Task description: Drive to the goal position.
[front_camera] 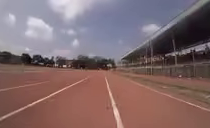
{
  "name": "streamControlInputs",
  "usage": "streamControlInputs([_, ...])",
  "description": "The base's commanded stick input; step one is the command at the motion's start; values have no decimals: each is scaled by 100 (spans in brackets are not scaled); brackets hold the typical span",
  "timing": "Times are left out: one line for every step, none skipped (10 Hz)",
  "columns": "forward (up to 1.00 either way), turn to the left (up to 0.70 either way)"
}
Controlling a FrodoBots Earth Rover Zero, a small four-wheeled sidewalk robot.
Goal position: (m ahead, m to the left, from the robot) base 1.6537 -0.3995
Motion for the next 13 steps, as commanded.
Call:
streamControlInputs([70,-35])
streamControlInputs([70,-35])
streamControlInputs([70,-35])
streamControlInputs([70,-35])
streamControlInputs([70,-35])
streamControlInputs([70,-35])
streamControlInputs([70,-35])
streamControlInputs([70,-35])
streamControlInputs([70,-35])
streamControlInputs([70,-35])
streamControlInputs([70,-35])
streamControlInputs([70,-35])
streamControlInputs([70,-18])
